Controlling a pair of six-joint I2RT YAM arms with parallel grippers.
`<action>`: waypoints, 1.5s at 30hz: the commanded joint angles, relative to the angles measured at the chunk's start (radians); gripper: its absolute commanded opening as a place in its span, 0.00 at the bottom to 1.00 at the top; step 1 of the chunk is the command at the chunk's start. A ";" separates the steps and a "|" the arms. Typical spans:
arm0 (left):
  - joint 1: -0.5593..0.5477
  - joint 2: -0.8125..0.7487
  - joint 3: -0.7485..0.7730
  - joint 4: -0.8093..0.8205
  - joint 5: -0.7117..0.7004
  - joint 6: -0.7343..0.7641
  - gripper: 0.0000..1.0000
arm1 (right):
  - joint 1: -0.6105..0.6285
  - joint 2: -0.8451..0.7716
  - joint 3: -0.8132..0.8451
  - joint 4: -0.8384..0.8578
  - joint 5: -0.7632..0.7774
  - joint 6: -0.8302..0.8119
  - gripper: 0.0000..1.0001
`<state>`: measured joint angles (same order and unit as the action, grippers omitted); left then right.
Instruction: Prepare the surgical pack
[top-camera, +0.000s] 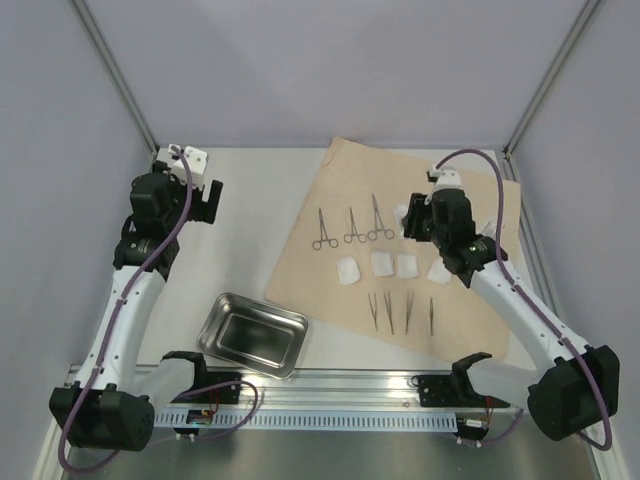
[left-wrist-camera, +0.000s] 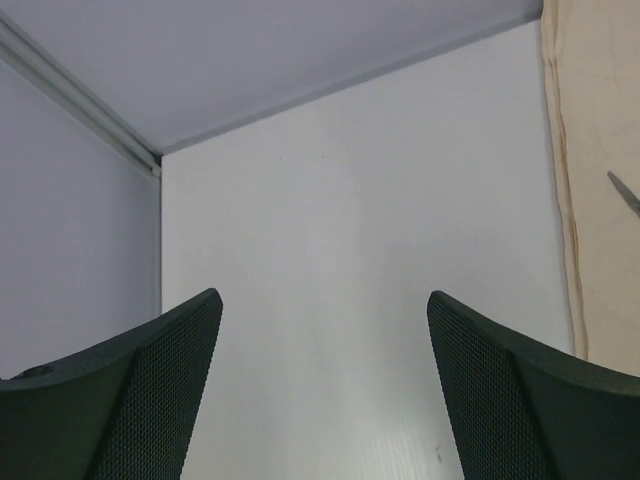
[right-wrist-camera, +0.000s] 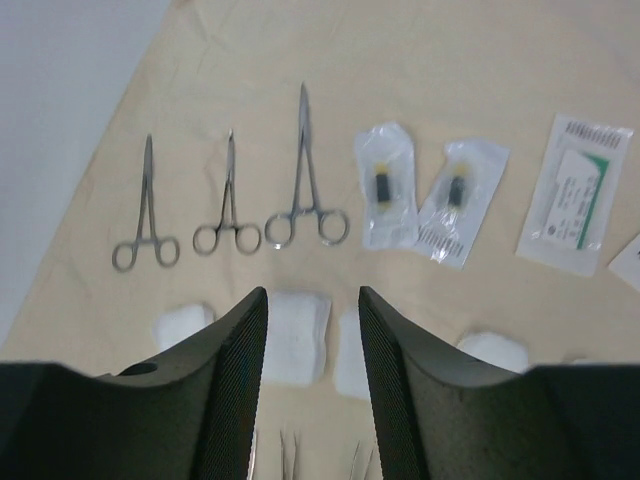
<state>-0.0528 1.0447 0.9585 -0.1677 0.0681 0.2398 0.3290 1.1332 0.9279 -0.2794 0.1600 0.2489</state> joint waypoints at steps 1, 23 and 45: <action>0.002 -0.018 0.112 -0.692 -0.098 0.099 0.93 | 0.085 0.008 0.034 -0.283 -0.025 0.024 0.45; 0.002 -0.396 -0.148 -0.894 -0.478 -0.017 1.00 | 0.268 0.549 0.394 -0.268 -0.211 -0.006 0.41; 0.002 -0.436 -0.164 -0.877 -0.475 -0.013 1.00 | 0.320 1.226 1.069 -0.515 0.010 -0.086 0.21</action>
<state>-0.0528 0.6193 0.7971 -1.0580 -0.3923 0.2440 0.6487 2.3535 1.9717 -0.7658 0.1234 0.1883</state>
